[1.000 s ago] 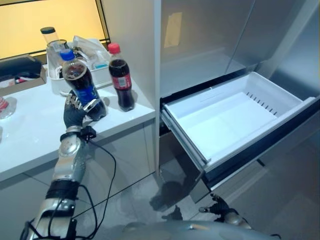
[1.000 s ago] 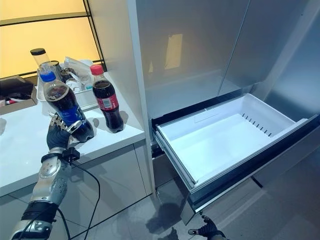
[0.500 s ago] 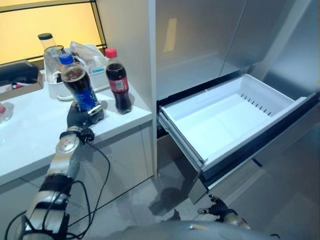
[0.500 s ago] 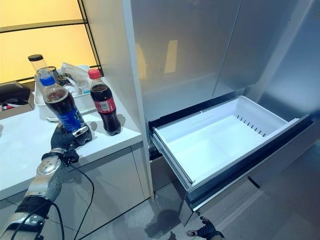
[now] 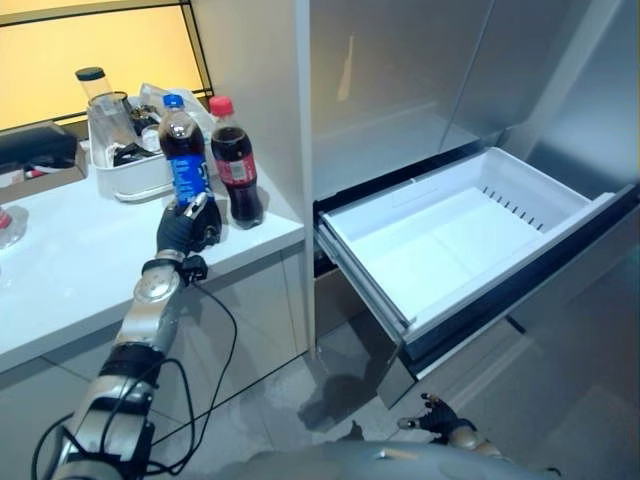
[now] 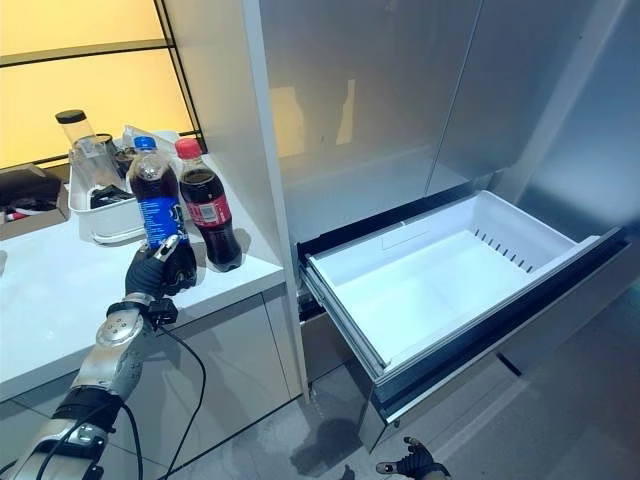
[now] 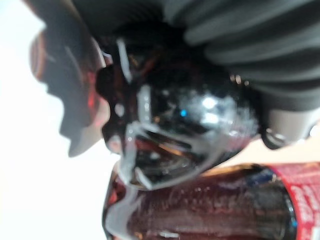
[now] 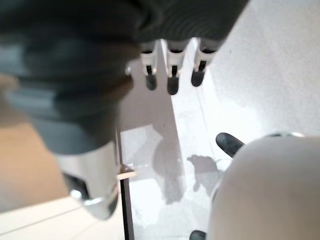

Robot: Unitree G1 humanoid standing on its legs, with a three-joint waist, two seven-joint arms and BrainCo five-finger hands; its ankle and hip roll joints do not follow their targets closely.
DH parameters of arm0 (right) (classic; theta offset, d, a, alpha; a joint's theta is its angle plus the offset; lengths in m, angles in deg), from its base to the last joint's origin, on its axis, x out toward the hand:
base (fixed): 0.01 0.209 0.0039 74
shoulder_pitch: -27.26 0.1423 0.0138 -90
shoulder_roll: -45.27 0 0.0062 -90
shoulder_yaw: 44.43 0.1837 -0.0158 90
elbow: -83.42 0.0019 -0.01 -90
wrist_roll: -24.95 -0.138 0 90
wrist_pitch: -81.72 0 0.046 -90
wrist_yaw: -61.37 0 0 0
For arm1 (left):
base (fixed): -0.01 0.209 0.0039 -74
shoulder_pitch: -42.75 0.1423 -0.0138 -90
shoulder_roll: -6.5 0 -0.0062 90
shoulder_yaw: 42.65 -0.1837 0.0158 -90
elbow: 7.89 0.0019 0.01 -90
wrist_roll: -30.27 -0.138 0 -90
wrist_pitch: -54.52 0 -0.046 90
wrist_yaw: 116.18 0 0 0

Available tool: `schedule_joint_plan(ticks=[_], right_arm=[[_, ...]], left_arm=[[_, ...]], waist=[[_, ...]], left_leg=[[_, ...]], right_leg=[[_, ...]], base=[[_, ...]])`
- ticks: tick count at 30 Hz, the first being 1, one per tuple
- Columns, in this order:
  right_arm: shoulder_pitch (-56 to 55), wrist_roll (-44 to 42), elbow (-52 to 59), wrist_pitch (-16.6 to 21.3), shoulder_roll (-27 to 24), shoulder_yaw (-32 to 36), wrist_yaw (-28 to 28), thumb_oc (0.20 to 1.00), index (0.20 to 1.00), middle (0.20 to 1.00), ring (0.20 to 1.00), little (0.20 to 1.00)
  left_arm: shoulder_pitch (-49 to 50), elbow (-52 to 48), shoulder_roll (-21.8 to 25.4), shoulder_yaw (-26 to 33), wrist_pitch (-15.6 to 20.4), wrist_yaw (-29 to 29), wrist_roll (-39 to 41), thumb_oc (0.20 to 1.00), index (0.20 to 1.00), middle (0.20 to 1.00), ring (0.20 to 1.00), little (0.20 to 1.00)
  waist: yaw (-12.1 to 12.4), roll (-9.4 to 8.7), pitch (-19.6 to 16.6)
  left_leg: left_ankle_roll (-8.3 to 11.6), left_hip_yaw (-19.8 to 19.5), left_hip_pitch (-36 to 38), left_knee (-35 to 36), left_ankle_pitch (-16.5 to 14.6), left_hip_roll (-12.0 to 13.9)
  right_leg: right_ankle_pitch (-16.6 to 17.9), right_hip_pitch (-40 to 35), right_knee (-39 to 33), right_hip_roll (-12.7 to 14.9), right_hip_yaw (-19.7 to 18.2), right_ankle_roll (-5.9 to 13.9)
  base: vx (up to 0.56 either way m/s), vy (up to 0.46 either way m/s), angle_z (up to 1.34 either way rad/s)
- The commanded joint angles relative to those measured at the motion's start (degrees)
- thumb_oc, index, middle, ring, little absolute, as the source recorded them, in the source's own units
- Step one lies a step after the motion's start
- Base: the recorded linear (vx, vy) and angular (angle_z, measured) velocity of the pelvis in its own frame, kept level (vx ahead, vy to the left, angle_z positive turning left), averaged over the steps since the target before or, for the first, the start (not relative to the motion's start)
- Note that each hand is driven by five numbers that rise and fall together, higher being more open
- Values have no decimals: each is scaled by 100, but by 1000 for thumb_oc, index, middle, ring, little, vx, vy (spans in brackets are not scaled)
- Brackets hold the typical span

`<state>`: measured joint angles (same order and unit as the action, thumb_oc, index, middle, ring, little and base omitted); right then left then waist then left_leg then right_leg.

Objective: Take the drinks into the refrigerator

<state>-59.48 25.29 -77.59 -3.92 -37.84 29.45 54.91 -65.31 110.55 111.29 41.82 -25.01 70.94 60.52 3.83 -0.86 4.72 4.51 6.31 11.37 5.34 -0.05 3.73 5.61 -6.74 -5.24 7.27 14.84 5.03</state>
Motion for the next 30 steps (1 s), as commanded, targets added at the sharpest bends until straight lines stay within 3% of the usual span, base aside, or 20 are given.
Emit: schedule_joint_plan(ticks=[1, 22, 27, 30], right_arm=[[341, -101, -230, 83, 71, 46, -106, 1000, 1000, 1000, 1000, 1000], [451, -277, -378, 144, 94, 491, -229, 1000, 1000, 1000, 1000, 1000], [426, -757, -553, 193, -19, 960, -277, 1000, 1000, 1000, 1000, 1000], [328, -1539, -661, 309, -63, 1524, -373, 1000, 1000, 1000, 1000, 1000]], left_arm=[[-227, -693, -314, 290, 421, 38, 81, 200, 200, 200, 200, 200], [1460, -3083, -1039, 1128, 808, 255, -371, 200, 200, 200, 200, 200], [1908, -3799, -989, 1213, 828, -34, -260, 200, 200, 200, 200, 200], [2138, -4254, -989, 1186, 830, -281, 31, 200, 200, 200, 200, 200]], waist=[[29, 171, 275], [319, 101, 374], [376, 94, 388], [363, 98, 413]], left_leg=[[-401, -45, 112, -34, -532, -436], [-428, -140, 39, -34, -498, -432], [-438, -156, 32, -34, -506, -432], [-442, -163, 22, -34, -508, -424]], right_leg=[[-408, -60, 599, -124, 53, 117], [-410, -18, 617, -90, 134, 85], [-414, -21, 609, -85, 138, 81], [-421, -11, 624, -80, 148, 83]], base=[[0, 0, 0], [0, 0, 0], [0, 0, 0], [-10, 3, 2]])
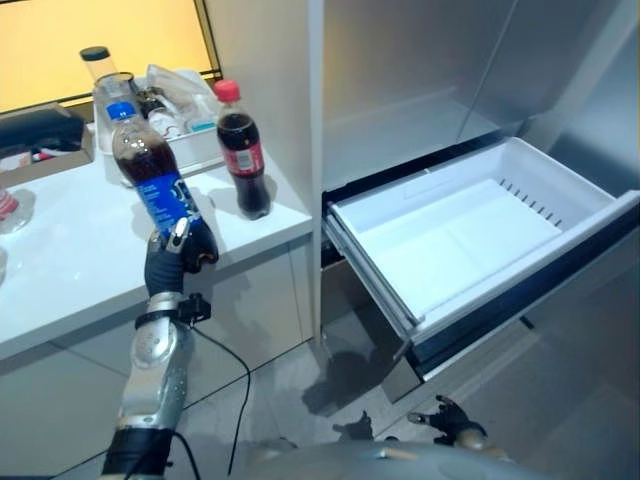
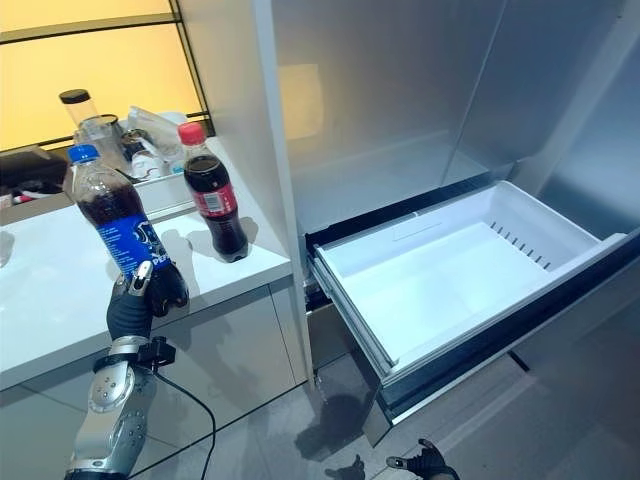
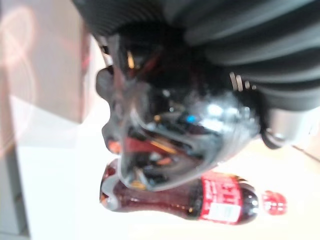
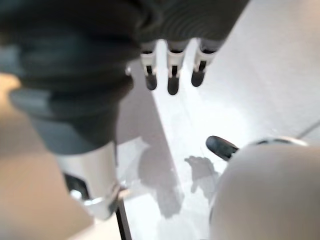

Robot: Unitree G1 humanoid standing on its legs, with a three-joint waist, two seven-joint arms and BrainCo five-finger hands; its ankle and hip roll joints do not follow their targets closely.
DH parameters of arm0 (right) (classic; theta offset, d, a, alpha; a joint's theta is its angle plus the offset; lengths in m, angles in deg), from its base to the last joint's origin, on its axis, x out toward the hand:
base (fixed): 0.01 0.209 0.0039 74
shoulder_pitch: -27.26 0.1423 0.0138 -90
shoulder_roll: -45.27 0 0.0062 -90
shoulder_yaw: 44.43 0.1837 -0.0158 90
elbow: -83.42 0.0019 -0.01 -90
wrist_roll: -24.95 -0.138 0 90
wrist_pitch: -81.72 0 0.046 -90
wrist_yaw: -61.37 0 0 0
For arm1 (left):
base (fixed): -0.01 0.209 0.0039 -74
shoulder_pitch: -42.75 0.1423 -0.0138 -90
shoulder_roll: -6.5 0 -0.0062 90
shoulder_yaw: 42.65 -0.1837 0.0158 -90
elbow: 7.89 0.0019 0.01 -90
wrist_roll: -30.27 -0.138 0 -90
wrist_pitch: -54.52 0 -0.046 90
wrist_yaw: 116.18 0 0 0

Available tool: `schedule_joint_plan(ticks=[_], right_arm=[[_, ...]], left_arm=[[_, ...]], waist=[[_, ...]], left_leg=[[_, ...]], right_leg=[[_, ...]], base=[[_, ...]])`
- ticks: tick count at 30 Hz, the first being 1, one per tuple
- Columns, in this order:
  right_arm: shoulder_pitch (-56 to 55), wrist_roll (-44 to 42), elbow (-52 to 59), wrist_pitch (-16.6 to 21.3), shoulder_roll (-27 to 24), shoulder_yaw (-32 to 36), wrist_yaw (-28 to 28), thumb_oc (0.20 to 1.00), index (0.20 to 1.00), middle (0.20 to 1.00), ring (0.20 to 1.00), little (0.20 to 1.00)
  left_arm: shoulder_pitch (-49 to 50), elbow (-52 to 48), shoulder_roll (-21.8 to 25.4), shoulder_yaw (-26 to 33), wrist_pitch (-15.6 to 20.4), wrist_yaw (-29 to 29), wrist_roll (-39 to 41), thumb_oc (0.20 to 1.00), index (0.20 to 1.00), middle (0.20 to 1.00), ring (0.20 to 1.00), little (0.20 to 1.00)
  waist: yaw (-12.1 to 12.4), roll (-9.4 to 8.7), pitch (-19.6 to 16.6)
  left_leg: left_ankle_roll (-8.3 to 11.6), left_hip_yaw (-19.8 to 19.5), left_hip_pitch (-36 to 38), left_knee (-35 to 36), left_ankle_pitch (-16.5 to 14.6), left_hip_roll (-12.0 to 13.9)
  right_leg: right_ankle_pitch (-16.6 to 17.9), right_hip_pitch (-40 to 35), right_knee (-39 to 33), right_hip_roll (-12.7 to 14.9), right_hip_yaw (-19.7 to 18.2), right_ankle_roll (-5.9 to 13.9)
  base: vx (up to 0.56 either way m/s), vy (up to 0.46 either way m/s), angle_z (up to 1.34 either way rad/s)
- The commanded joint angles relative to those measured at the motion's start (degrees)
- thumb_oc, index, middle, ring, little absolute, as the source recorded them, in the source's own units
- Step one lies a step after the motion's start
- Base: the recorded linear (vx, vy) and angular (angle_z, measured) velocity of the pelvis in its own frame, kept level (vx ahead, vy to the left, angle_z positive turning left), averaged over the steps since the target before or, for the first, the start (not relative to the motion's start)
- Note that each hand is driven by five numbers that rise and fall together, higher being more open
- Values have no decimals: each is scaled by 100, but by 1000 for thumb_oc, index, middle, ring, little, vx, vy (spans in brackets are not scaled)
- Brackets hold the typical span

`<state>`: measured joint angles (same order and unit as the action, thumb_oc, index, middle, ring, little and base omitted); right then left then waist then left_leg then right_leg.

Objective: Take the drinks into the refrigerator

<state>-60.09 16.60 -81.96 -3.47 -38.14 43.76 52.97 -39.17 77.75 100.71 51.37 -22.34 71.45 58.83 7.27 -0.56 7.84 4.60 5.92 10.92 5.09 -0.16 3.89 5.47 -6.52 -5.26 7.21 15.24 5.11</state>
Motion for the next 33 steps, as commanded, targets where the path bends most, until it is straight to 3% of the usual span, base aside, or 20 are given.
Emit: schedule_joint_plan(ticks=[1, 2, 3, 4, 6, 14, 18, 21, 22, 25, 29, 30, 31, 32, 33], right_arm=[[385, -675, -225, 265, -34, 94, -176, 1000, 1000, 1000, 1000, 1000], [332, -1310, -308, 349, -104, 501, -177, 1000, 1000, 1000, 1000, 1000], [334, -1316, -315, 352, -108, 505, -171, 1000, 1000, 1000, 1000, 1000], [341, -2025, -372, 469, -226, 984, -229, 1000, 1000, 1000, 1000, 1000], [327, -2509, -389, 545, -364, 1319, -226, 1000, 1000, 1000, 1000, 1000], [223, -3524, -416, 689, -974, 2217, -243, 1000, 1000, 1000, 1000, 1000], [329, -3967, 210, 1096, -1361, 2681, -435, 1000, 1000, 1000, 1000, 1000], [317, -3843, 1146, 1423, -1292, 2642, -641, 1000, 1000, 1000, 1000, 1000], [239, -3440, 2376, 1805, -1252, 2658, -936, 1000, 1000, 1000, 1000, 1000], [211, -2719, 3856, 2097, -1023, 2644, -1450, 1000, 1000, 1000, 1000, 1000], [355, -2161, 4742, 2170, -919, 2592, -1717, 1000, 1000, 1000, 1000, 1000], [473, -1694, 5532, 2212, -980, 2565, -1868, 1000, 1000, 1000, 1000, 1000], [456, -1638, 5602, 2175, -949, 2565, -1912, 1000, 1000, 1000, 1000, 1000], [568, -963, 6955, 2139, -922, 2500, -2111, 1000, 1000, 1000, 1000, 1000], [551, -918, 7019, 2095, -888, 2497, -2143, 1000, 1000, 1000, 1000, 1000]], left_arm=[[-469, -981, 69, 230, 559, -334, 203, 200, 200, 200, 200, 200], [-424, -1086, 98, 158, 534, -432, 281, 200, 200, 200, 200, 200], [-426, -1086, 98, 153, 533, -433, 283, 200, 200, 200, 200, 200], [-377, -1278, 174, 84, 506, -590, 378, 200, 200, 200, 200, 200], [-363, -1403, 218, -35, 469, -744, 498, 200, 200, 200, 200, 200], [-450, -1694, 400, -369, 329, -1178, 767, 200, 200, 200, 200, 200], [-445, -1883, 514, -544, 298, -1386, 981, 200, 200, 200, 200, 200], [-428, -1891, 491, -560, 301, -1384, 1011, 200, 200, 200, 200, 200], [-397, -1877, 466, -580, 298, -1392, 962, 200, 200, 200, 200, 200], [-390, -1748, 376, -623, 311, -1361, 846, 200, 200, 200, 200, 200], [-467, -1615, 328, -665, 335, -1360, 696, 200, 200, 200, 200, 200], [-470, -1560, 298, -649, 330, -1362, 640, 200, 200, 200, 200, 200], [-475, -1557, 293, -646, 330, -1364, 637, 200, 200, 200, 200, 200], [-485, -1533, 230, -636, 283, -1319, 564, 200, 200, 200, 200, 200], [-486, -1533, 234, -633, 280, -1318, 561, 200, 200, 200, 200, 200]], waist=[[22, 68, 99], [-8, 70, 104], [-1, 72, 105], [-33, 67, 106], [-69, 64, 111], [-180, 38, 122], [-285, 32, 124], [-347, 48, 128], [-421, 76, 125], [-475, 102, 95], [-488, 117, 87], [-487, 115, 71], [-489, 118, 75], [-496, 120, 88], [-498, 117, 73]], left_leg=[[-450, -124, 68, -9, -498, -440], [-452, -124, 68, -9, -504, -439], [-452, -123, 70, -9, -505, -439], [-455, -125, 72, -9, -520, -442], [-456, -119, 74, -9, -529, -437], [-461, -93, 77, -9, -562, -433], [-470, -64, 82, -9, -581, -429], [-475, -28, 84, -9, -578, -424], [-484, -2, 90, -9, -577, -424], [-501, 26, 110, -9, -592, -432], [-514, 37, 120, -9, -597, -439], [-517, 42, 128, -9, -600, -442], [-518, 42, 130, -9, -602, -441], [-529, 58, 135, -9, -565, -452], [-527, 44, 140, -9, -598, -450]], right_leg=[[-409, -31, 629, -73, 107, 75], [-420, -26, 640, -76, 102, 77], [-420, -26, 641, -77, 100, 77], [-435, -19, 649, -84, 95, 77], [-443, -14, 662, -87, 86, 77], [-459, 24, 702, -100, 52, 88], [-466, 59, 717, -123, -36, 98], [-458, 89, 734, -129, -81, 99], [-454, 109, 748, -133, -125, 98], [-456, 116, 757, -143, -173, 96], [-460, 120, 775, -145, -187, 92], [-454, 117, 778, -143, -189, 92], [-454, 117, 780, -144, -190, 92], [-421, 131, 798, -137, -189, 75], [-447, 120, 786, -142, -202, 87]], base=[[-17, 7, 3], [0, 0, 0], [0, 0, 0], [0, 0, 0], [0, 0, 0], [0, 0, 0], [0, 0, -1], [-6, 8, -3], [-1, 19, -9], [6, 10, -20], [2, 2, -5], [0, 0, 0], [0, 0, 0], [0, 0, 0], [0, 0, 0]])
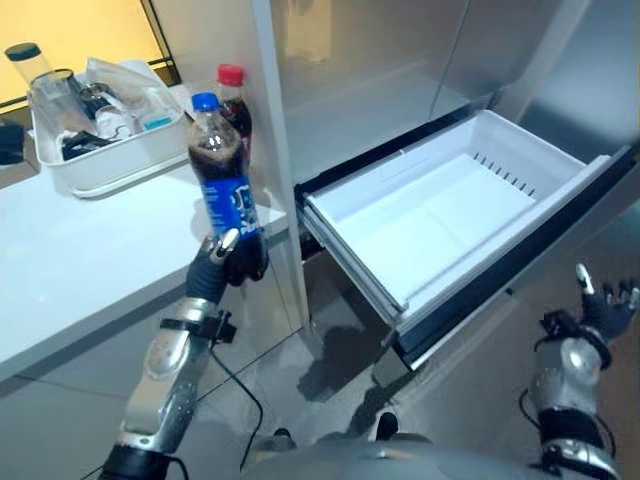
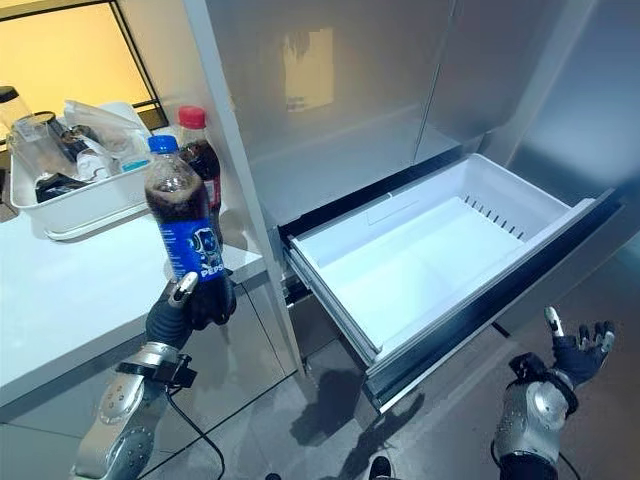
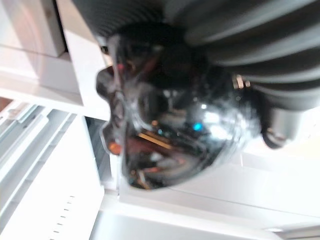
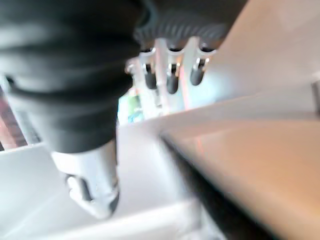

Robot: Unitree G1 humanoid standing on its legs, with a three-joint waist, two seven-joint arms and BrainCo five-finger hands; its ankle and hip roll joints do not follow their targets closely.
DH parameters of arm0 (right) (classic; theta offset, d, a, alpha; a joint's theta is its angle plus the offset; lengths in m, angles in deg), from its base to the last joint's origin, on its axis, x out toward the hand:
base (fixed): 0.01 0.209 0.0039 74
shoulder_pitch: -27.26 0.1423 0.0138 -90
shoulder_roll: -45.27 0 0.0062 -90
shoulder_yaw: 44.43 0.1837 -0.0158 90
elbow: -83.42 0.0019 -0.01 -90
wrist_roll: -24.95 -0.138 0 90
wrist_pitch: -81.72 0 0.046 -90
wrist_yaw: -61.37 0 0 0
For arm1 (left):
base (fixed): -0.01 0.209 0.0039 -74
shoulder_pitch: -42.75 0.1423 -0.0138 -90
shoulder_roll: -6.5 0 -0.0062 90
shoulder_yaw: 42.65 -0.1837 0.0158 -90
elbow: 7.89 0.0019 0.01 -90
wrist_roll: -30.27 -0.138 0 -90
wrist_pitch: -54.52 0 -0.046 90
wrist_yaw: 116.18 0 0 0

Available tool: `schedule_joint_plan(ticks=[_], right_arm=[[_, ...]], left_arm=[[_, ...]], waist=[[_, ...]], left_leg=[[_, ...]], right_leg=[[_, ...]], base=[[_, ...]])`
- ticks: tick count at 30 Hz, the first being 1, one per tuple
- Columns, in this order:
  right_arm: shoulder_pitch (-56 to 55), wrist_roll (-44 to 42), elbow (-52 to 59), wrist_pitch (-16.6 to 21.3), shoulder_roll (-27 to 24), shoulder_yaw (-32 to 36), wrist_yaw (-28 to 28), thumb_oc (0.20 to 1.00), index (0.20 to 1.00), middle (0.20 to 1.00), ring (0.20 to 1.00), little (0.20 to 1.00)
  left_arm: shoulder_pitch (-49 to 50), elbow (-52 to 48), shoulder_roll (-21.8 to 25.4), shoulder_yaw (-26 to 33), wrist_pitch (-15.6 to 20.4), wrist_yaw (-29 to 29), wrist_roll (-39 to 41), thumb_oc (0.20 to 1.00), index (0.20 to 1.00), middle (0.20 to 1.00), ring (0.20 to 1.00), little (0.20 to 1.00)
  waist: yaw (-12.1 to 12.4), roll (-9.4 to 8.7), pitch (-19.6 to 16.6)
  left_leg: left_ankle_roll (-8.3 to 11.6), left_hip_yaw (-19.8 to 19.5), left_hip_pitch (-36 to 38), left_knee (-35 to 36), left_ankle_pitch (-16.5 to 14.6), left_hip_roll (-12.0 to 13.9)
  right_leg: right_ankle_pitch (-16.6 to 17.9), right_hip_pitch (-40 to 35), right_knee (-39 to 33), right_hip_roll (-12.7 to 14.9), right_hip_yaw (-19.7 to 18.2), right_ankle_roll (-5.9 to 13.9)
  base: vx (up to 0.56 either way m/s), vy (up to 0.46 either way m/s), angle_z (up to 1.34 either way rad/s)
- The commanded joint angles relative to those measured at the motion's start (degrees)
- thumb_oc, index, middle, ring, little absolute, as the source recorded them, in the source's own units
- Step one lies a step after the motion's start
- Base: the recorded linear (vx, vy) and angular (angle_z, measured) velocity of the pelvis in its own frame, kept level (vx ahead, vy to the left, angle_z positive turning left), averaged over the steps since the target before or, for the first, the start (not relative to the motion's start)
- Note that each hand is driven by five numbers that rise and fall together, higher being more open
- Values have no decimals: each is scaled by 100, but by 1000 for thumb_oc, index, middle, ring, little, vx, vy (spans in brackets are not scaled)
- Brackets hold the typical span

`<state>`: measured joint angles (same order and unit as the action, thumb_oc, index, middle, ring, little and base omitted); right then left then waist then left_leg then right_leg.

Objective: Take the drinks into the refrigerator

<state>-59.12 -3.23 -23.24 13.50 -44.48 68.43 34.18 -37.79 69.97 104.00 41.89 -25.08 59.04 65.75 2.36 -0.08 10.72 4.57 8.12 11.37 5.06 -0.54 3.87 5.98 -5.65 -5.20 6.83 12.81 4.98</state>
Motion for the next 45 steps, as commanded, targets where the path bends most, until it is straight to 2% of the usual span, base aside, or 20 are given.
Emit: schedule_joint_plan(ticks=[1, 4, 8, 10, 11, 13, 21, 23, 24, 26, 33, 39, 45], right_arm=[[534, 1306, 1511, 410, -262, 135, -323, 1000, 1000, 1000, 1000, 1000], [655, 1583, 1970, 393, -227, 142, -383, 1000, 1000, 1000, 1000, 1000], [844, 1846, 2903, 412, -298, 35, -125, 1000, 1000, 1000, 1000, 1000], [896, 1769, 3233, 399, -428, -188, 229, 1000, 1000, 1000, 1000, 1000], [866, 1637, 3407, 375, -594, -402, 612, 1000, 1000, 1000, 1000, 1000], [879, 1512, 3476, 289, -892, -630, 1008, 1000, 1000, 1000, 1000, 1000], [1083, 1226, 3052, 159, -1045, -1047, 1363, 1000, 1000, 1000, 1000, 1000], [1099, 1150, 2761, 24, -1187, -1251, 1581, 1000, 1000, 1000, 1000, 1000], [1058, 1117, 2537, -135, -1436, -1431, 1772, 1000, 1000, 1000, 1000, 1000], [1069, 1063, 2324, -185, -1603, -1533, 1872, 1000, 1000, 1000, 1000, 1000], [1212, 842, 1598, -377, -1735, -2005, 2243, 1000, 1000, 1000, 1000, 1000], [1267, 703, 1338, -407, -1778, -2092, 2338, 1000, 1000, 1000, 1000, 1000], [1201, 766, 1301, -408, -1676, -1955, 2288, 1000, 1000, 1000, 1000, 1000]], left_arm=[[-604, -773, -105, 350, 535, -105, -152, 200, 200, 200, 200, 200], [-601, -772, -141, 331, 520, -142, -116, 200, 200, 200, 200, 200], [-586, -740, -178, 375, 520, -184, -149, 200, 200, 200, 200, 200], [-576, -693, -172, 380, 525, -208, -166, 200, 200, 200, 200, 200], [-579, -654, -161, 407, 535, -232, -178, 200, 200, 200, 200, 200], [-581, -596, -140, 421, 535, -281, -203, 200, 200, 200, 200, 200], [-611, -532, -118, 338, 551, -427, -161, 200, 200, 200, 200, 200], [-604, -488, -97, 305, 548, -469, -142, 200, 200, 200, 200, 200], [-617, -465, -78, 235, 515, -502, -136, 200, 200, 200, 200, 200], [-604, -457, -91, 204, 496, -531, -124, 200, 200, 200, 200, 200], [-572, -388, -62, 139, 482, -580, -70, 200, 200, 200, 200, 200], [-549, -396, -69, 133, 492, -594, -113, 200, 200, 200, 200, 200], [-486, -310, -213, 366, 572, -347, -369, 200, 200, 200, 200, 200]], waist=[[-4, 67, -237], [8, 66, -243], [25, 40, -248], [42, 20, -252], [64, -10, -249], [89, -48, -258], [193, -103, -265], [226, -141, -268], [259, -171, -260], [281, -170, -253], [361, -190, -234], [384, -193, -226], [418, -193, -208]], left_leg=[[-539, -191, 100, -6, -566, -457], [-552, -204, 105, -6, -573, -464], [-570, -219, 104, -6, -569, -471], [-573, -213, 103, -6, -561, -470], [-575, -210, 100, -6, -553, -471], [-572, -209, 95, -6, -538, -471], [-570, -243, 85, -6, -527, -469], [-562, -251, 78, -6, -514, -471], [-559, -251, 70, -6, -502, -468], [-557, -259, 66, -6, -492, -466], [-543, -268, 59, -6, -476, -458], [-537, -276, 54, -6, -470, -446], [-542, -298, 34, -6, -466, -441]], right_leg=[[-505, 28, 783, -107, 51, 102], [-509, 28, 791, -102, 61, 101], [-515, 53, 829, -92, 58, 99], [-514, 64, 852, -78, 63, 96], [-505, 77, 875, -71, 62, 97], [-504, 88, 887, -68, 65, 95], [-497, 73, 891, -59, 114, 94], [-488, 73, 885, -53, 127, 94], [-480, 72, 885, -53, 152, 93], [-479, 66, 883, -56, 177, 90], [-463, 38, 838, -71, 208, 87], [-464, 33, 834, -66, 230, 85], [-466, 44, 835, -53, 241, 85]], base=[[0, 0, 0], [0, 0, 0], [0, 0, 0], [0, 0, 0], [-32, -8, -1], [-17, -7, 0], [0, 0, 0], [0, 0, 0], [0, 0, 0], [0, 0, 0], [0, -1, 0], [0, 0, 0], [0, 0, 0]])
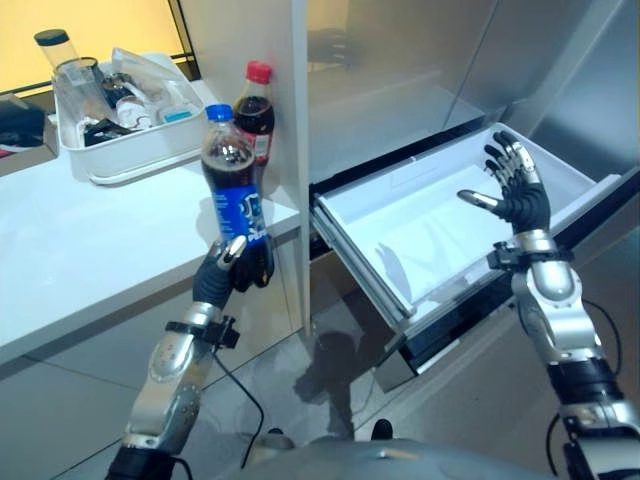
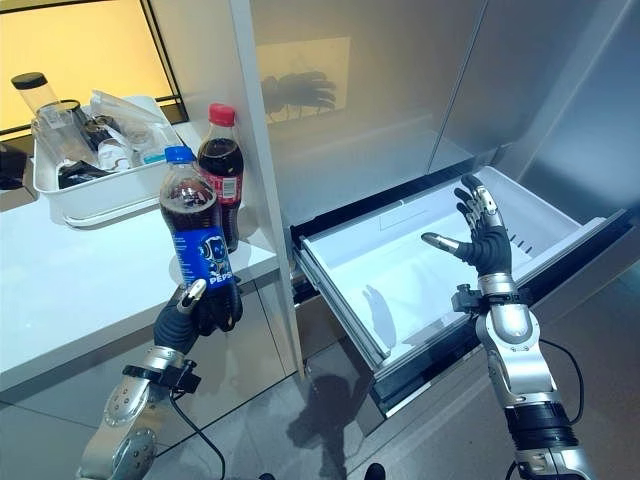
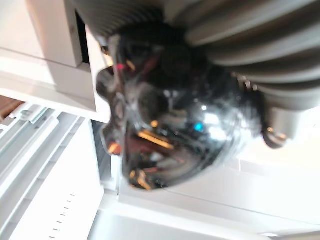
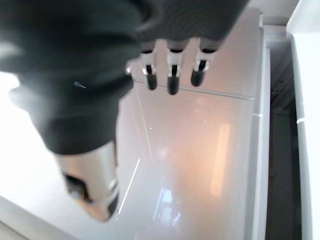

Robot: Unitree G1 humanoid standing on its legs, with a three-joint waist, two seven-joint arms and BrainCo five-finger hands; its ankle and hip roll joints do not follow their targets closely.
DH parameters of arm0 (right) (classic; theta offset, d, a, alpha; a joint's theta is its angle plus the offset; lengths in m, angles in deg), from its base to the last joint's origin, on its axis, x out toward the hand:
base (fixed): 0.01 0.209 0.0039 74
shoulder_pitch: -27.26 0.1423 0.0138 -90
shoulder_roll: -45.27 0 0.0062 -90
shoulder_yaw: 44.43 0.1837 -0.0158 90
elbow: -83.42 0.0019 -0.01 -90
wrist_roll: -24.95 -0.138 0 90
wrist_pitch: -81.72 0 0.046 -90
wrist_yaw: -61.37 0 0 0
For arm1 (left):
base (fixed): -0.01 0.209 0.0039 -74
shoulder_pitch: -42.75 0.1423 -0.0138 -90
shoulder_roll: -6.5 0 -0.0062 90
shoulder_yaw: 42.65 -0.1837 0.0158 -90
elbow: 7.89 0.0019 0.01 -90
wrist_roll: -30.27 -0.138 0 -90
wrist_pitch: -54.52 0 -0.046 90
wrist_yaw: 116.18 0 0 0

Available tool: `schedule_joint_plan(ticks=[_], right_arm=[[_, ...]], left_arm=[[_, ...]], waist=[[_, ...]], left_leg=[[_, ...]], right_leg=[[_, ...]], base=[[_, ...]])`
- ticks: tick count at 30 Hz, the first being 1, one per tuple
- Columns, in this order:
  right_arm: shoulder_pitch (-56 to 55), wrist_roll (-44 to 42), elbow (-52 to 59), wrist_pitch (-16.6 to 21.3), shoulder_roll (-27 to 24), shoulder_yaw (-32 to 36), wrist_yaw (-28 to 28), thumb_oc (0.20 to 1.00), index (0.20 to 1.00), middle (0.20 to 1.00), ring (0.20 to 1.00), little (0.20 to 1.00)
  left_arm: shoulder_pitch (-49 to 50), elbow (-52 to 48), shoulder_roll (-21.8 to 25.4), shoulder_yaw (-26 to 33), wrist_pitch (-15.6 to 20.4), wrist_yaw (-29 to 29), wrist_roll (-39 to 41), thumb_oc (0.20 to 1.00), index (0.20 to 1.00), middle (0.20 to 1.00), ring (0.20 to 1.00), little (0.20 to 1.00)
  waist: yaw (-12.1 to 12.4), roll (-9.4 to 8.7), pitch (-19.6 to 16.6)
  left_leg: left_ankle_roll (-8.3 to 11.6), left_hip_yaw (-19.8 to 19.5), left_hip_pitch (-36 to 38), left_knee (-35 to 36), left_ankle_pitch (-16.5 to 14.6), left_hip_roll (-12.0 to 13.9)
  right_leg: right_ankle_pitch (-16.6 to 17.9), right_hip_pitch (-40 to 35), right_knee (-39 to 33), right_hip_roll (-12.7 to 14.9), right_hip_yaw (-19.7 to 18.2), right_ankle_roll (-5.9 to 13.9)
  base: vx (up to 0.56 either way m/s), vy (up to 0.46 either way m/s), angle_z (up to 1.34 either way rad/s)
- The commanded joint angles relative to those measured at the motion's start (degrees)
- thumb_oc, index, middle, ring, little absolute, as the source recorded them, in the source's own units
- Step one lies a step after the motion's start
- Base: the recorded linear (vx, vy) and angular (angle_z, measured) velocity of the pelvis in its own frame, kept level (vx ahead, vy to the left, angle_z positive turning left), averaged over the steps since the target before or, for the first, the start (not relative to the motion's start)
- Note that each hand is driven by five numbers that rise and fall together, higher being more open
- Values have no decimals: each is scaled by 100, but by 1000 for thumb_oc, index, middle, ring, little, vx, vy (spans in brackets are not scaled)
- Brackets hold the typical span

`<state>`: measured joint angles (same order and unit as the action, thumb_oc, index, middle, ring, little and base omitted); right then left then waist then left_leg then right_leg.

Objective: Take the drinks into the refrigerator

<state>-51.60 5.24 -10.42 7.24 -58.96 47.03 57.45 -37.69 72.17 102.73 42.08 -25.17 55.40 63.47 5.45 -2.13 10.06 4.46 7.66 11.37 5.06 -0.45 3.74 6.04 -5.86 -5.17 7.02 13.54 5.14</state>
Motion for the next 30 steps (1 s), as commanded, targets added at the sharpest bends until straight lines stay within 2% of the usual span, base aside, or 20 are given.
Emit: schedule_joint_plan(ticks=[1, 11, 15, 22, 27, 30], right_arm=[[427, -49, 28, 218, -208, 223, -58, 1000, 1000, 1000, 1000, 1000], [328, 27, -1, 257, -102, 405, -141, 1000, 1000, 1000, 1000, 1000], [244, 79, -44, 280, -52, 514, -159, 1000, 1000, 1000, 1000, 1000], [230, 86, -59, 303, 18, 558, -183, 1000, 1000, 1000, 1000, 1000], [364, -56, -81, 314, -56, 479, -33, 1000, 1000, 1000, 1000, 1000], [477, -305, -107, 303, -122, 317, 155, 1000, 1000, 1000, 1000, 1000]], left_arm=[[-487, -520, -121, 404, 600, 66, -167, 200, 200, 200, 200, 200], [-497, -620, -199, 795, 809, 161, -164, 200, 200, 200, 200, 200], [-443, -634, -335, 1178, 994, 397, -277, 200, 200, 200, 200, 200], [-478, -564, -452, 1497, 1122, 691, -421, 200, 200, 200, 200, 200], [-369, -758, -58, 1426, 1110, 365, -592, 200, 200, 200, 200, 200], [-394, -852, 150, 1179, 1067, 105, -596, 200, 200, 200, 200, 200]], waist=[[117, 12, -136], [165, -16, -128], [219, -28, -122], [267, -54, -109], [285, -39, -112], [281, -32, -116]], left_leg=[[-533, -255, 32, -6, -476, -430], [-535, -273, 15, -6, -479, -429], [-533, -287, -4, -6, -483, -428], [-529, -309, -12, -6, -481, -427], [-525, -302, -3, -6, -484, -431], [-518, -291, 0, -6, -483, -434]], right_leg=[[-473, 65, 830, -71, 175, 67], [-485, 72, 827, -62, 197, 75], [-496, 70, 822, -63, 218, 69], [-503, 59, 817, -60, 231, 59], [-502, 47, 815, -61, 235, 66], [-501, 50, 815, -66, 224, 63]], base=[[0, 0, 0], [4, 0, 1], [0, 0, 0], [0, 0, 0], [1, 2, 1], [0, 0, 0]])
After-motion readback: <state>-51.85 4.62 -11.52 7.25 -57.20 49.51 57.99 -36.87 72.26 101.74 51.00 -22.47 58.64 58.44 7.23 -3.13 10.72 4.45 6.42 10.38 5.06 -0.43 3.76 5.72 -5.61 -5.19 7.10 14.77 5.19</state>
